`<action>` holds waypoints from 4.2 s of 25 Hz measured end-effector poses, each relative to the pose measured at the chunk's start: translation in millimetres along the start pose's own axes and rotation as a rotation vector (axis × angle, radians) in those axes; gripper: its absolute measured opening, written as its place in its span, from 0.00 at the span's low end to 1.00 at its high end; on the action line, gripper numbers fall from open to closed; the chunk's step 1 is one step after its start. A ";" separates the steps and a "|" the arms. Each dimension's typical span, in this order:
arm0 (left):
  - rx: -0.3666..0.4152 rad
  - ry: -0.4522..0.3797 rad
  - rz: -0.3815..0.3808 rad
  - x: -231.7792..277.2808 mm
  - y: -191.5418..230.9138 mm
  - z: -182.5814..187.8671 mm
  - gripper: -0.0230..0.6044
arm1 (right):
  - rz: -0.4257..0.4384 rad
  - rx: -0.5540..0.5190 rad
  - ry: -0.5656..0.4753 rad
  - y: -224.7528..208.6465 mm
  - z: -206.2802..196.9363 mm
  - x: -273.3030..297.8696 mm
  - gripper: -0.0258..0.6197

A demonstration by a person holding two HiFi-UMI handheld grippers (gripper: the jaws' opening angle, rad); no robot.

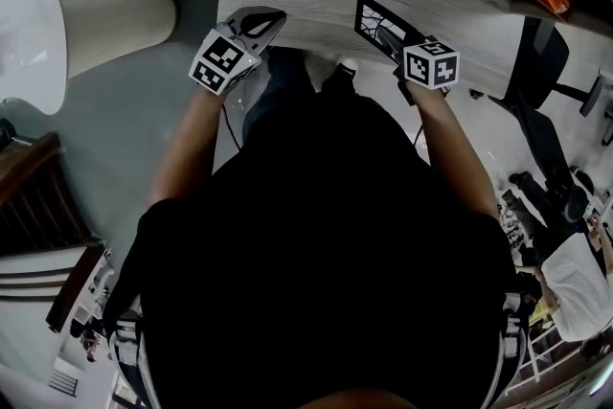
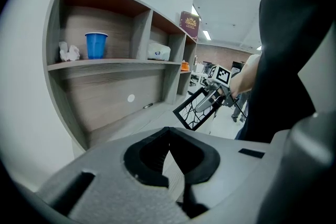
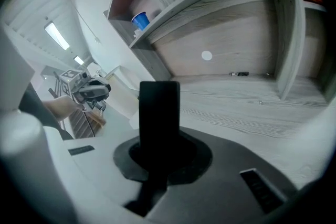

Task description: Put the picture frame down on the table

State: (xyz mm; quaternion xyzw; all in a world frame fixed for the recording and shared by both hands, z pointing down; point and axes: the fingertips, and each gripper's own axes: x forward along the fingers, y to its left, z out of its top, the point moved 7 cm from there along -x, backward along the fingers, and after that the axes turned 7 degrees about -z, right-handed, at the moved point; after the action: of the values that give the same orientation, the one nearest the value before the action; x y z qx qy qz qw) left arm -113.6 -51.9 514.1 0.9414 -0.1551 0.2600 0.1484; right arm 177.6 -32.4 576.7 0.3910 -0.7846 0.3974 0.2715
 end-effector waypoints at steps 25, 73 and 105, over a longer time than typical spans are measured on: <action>-0.024 0.049 -0.069 1.0 0.6 -30.3 0.06 | 0.064 0.032 0.165 22.7 -45.5 70.4 0.07; -0.044 0.138 -0.193 15.8 45.2 -58.6 0.06 | 0.086 0.335 0.314 -1.4 -63.7 141.8 0.08; -0.032 0.177 -0.279 22.5 41.1 -69.9 0.06 | -0.138 0.149 0.372 -0.1 -50.2 144.6 0.24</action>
State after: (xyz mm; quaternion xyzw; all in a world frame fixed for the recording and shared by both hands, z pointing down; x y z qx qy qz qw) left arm -141.4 -68.9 591.7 0.9248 -0.0136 0.3161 0.2112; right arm 104.4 -48.1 710.2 0.3826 -0.6606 0.5003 0.4086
